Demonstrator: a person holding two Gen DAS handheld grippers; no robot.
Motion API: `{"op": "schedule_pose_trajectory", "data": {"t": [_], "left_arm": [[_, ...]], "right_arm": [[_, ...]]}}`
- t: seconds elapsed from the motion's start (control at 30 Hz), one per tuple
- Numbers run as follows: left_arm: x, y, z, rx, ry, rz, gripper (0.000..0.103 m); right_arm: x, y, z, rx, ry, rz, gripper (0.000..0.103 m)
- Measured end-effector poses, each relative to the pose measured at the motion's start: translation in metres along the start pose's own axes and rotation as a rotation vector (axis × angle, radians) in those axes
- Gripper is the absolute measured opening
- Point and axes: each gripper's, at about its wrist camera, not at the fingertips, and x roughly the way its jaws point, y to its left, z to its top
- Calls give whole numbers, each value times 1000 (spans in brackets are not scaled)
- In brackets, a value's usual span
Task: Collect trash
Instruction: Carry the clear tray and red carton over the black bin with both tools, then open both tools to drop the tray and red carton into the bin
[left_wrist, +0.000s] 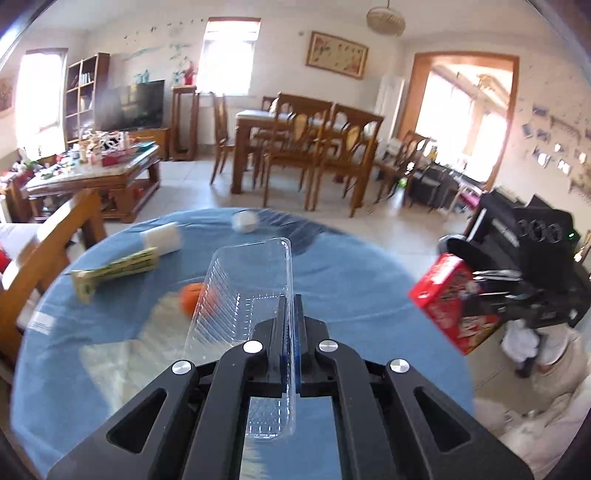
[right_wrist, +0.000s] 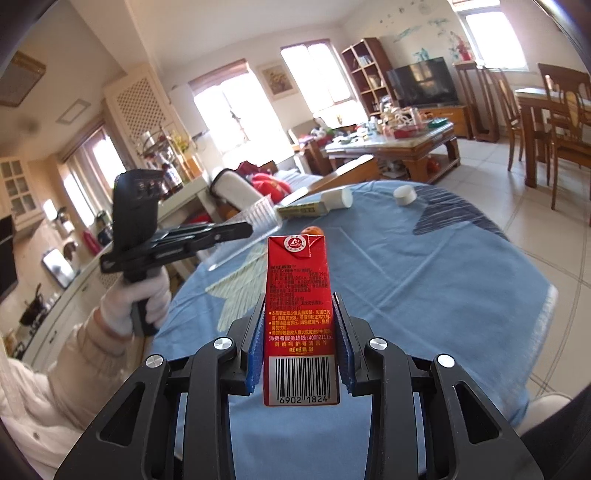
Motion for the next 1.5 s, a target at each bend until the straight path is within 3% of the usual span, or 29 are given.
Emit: {"op": "schedule_pose_trajectory", "data": {"t": [0.1,0.43,0.8,1.1,1.27,1.5], "left_arm": [[10,-35,2,38,-5,-14,3],[63,-147,12,129,8,-190,3],[124,-234,17,205,55,-328,3],[169,-284,26,259,101,-402,3],[210,-301,26,272,170,-441,3],[267,-306,31,289,282,-480,4]], "right_arm": [[-23,-9,-4,16,-25,-23,33],[-110,-54,-36,80,-100,-144,33],[-209,-114,-89,190,-195,-279,33],[-262,-159,-130,279,-221,-394,33],[-280,-193,-154,340,-171,-504,33],[-275,-209,-168,336,-106,-547,33]]}}
